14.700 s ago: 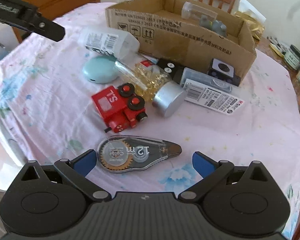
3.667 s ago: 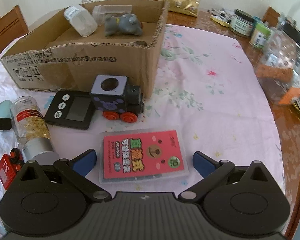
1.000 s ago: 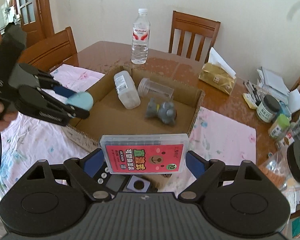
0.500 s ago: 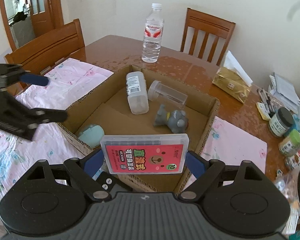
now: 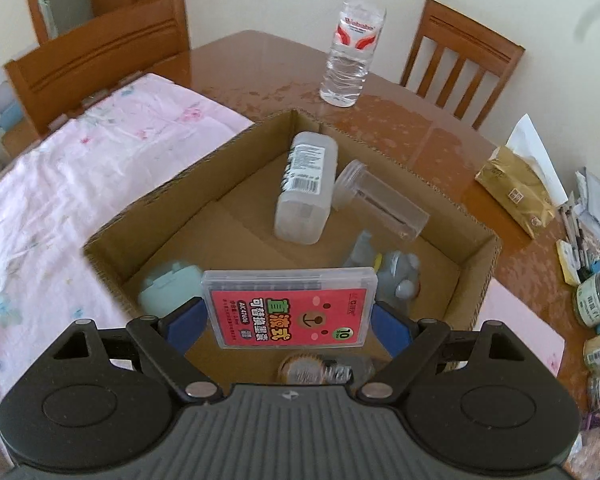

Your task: Organize rigid objects

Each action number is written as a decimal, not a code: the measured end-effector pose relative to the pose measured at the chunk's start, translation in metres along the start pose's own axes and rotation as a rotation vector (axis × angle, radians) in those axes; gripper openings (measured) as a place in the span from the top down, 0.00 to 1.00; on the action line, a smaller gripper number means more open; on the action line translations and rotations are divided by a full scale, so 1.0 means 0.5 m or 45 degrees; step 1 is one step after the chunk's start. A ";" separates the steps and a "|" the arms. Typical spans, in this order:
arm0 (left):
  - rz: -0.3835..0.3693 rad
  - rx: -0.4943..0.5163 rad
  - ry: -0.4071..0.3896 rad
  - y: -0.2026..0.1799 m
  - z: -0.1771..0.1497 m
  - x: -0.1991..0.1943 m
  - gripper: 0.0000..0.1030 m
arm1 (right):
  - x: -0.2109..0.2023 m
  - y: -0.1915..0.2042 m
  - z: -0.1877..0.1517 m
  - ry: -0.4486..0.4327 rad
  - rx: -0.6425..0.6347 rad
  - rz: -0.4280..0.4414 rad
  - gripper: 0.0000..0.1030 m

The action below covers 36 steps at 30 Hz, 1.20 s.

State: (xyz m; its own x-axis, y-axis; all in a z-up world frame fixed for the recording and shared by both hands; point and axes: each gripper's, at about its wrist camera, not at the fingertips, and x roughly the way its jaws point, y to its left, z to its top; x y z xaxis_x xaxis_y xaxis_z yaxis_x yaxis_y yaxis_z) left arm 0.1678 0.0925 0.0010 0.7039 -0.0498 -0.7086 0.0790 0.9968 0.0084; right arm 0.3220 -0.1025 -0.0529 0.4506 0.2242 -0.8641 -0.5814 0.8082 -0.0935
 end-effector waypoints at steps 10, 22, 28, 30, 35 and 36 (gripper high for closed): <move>0.061 -0.063 0.007 0.036 -0.021 -0.006 0.04 | -0.013 -0.035 -0.006 -0.050 0.233 -0.026 0.00; 0.028 -0.004 0.015 0.015 -0.031 -0.001 0.04 | -0.106 -0.035 -0.134 -0.093 0.467 -0.188 0.00; 0.003 0.039 0.029 -0.003 -0.043 0.000 0.04 | -0.113 -0.038 -0.219 -0.052 0.591 -0.316 0.00; -0.009 0.048 0.034 -0.008 -0.045 -0.001 0.04 | -0.101 -0.042 -0.246 -0.021 0.635 -0.326 0.00; -0.023 0.085 0.049 -0.021 -0.053 -0.005 0.04 | -0.070 -0.045 -0.277 0.002 0.677 -0.361 0.00; -0.025 0.092 0.052 -0.023 -0.054 -0.006 0.04 | -0.065 -0.044 -0.282 0.002 0.674 -0.375 0.00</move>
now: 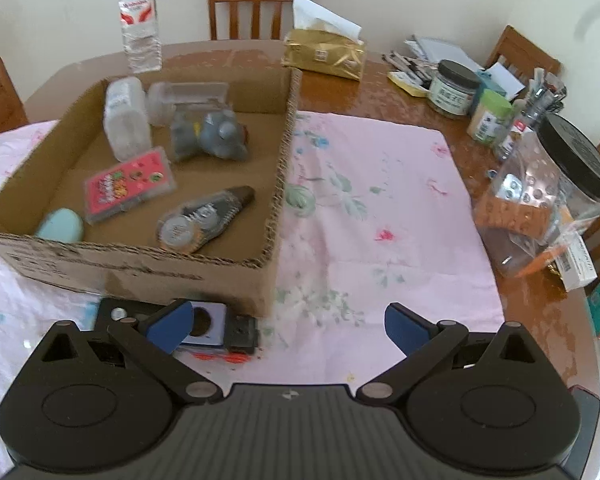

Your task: Organize rigid objects

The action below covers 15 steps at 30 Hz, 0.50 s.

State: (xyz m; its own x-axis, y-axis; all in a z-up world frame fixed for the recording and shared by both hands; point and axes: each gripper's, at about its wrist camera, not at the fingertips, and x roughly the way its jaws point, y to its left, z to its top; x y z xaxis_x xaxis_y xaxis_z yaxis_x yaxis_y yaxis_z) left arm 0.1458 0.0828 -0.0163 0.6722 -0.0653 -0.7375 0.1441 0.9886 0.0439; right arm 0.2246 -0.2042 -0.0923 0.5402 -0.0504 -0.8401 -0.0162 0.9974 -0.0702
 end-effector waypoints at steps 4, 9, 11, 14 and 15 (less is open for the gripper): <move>-0.009 0.024 0.019 -0.005 -0.007 0.001 0.04 | 0.009 -0.005 -0.019 0.005 0.016 0.000 0.00; -0.039 0.048 0.017 -0.009 -0.009 0.001 0.04 | -0.015 -0.006 -0.054 0.026 0.031 -0.019 0.00; -0.057 0.061 0.016 -0.012 -0.009 0.003 0.04 | -0.022 -0.005 -0.072 0.047 0.020 -0.035 0.00; -0.091 0.086 0.013 -0.020 -0.009 0.007 0.04 | -0.033 -0.002 -0.103 0.087 0.010 -0.057 0.00; -0.108 0.094 0.013 -0.023 -0.009 0.009 0.04 | -0.035 -0.001 -0.112 0.095 0.007 -0.067 0.00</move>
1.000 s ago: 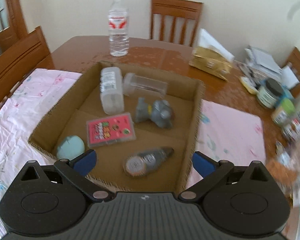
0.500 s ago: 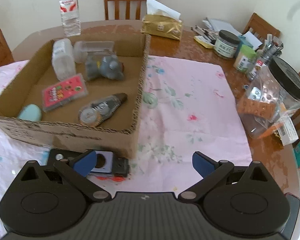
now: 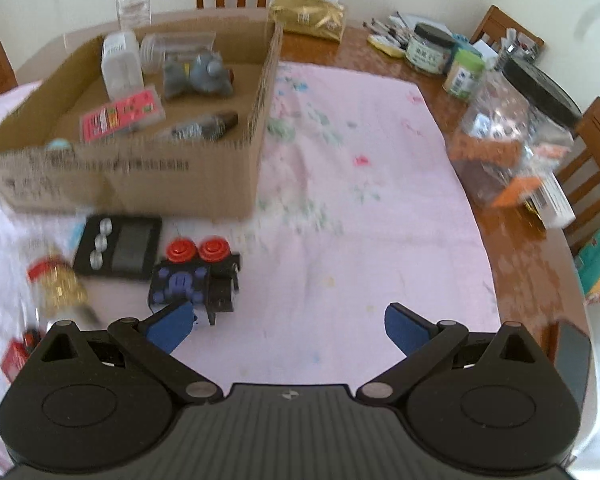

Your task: Organize rigid objects

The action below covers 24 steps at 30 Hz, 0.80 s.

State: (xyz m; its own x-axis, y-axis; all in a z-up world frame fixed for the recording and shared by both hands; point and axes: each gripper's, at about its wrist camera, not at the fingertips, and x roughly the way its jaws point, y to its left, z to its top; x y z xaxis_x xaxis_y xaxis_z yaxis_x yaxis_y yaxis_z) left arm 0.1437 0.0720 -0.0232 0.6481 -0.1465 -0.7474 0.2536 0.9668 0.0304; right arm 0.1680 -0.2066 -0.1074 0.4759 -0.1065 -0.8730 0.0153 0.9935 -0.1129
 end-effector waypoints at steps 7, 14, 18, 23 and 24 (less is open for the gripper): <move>-0.095 0.058 0.010 -0.017 -0.006 0.018 0.04 | -0.020 0.011 -0.045 0.011 0.050 0.045 0.00; -0.124 0.059 0.031 -0.031 -0.020 0.020 0.04 | 0.018 0.048 -0.020 -0.047 0.019 0.127 0.00; -0.113 0.020 0.051 -0.040 -0.031 0.024 0.04 | 0.058 0.061 -0.001 -0.064 -0.047 0.119 0.00; -0.106 -0.017 0.086 -0.073 -0.045 0.028 0.04 | 0.079 0.028 0.006 -0.068 -0.067 0.162 0.00; -0.112 -0.025 0.097 -0.081 -0.048 0.030 0.04 | 0.083 0.014 0.006 -0.068 -0.058 0.180 0.00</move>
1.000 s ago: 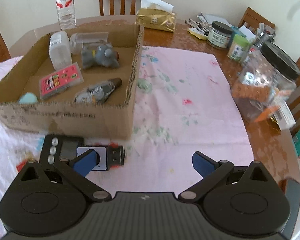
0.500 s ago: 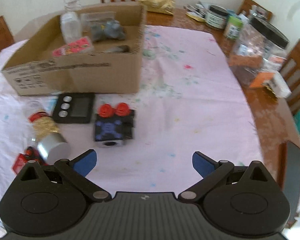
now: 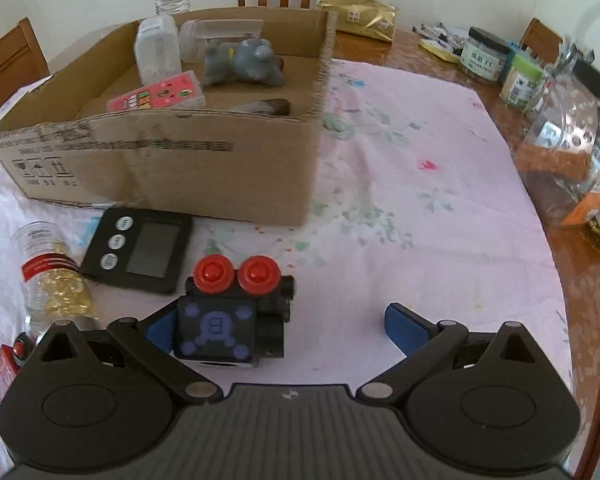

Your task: Organize rigid objects

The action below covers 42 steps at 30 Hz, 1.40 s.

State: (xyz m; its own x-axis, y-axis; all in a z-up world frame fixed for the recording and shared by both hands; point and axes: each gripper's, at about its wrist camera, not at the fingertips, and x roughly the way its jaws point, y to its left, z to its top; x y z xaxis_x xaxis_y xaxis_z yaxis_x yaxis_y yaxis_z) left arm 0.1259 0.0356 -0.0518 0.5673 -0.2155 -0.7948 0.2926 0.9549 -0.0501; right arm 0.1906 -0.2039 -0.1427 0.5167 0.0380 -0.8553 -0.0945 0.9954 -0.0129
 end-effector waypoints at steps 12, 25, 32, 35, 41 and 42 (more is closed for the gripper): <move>0.014 0.122 0.124 -0.126 -0.043 0.078 0.07 | 0.001 -0.042 -0.001 -0.014 -0.159 0.101 0.00; -0.026 0.129 0.137 -0.123 -0.058 0.122 0.30 | -0.003 -0.045 -0.011 -0.053 -0.183 0.119 0.00; -0.061 0.097 0.124 -0.109 -0.055 0.112 0.51 | -0.008 -0.042 -0.021 -0.076 -0.152 0.096 0.00; 0.016 0.064 0.124 -0.087 -0.063 0.105 0.51 | -0.011 -0.041 -0.026 -0.084 -0.147 0.097 0.00; 0.144 -0.130 0.106 -0.011 -0.068 0.097 0.51 | -0.024 -0.014 -0.042 -0.066 -0.242 0.164 0.00; 0.160 -0.147 0.105 -0.006 -0.066 0.098 0.51 | -0.026 -0.007 -0.045 -0.067 -0.263 0.179 0.00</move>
State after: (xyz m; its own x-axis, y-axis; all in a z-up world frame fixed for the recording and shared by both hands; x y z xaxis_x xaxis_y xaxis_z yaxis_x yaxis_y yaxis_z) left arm 0.1273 0.0289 -0.1108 0.5273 -0.0801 -0.8459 0.1306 0.9914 -0.0124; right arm 0.1652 -0.2099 -0.1432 0.5295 0.1844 -0.8281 -0.3377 0.9412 -0.0064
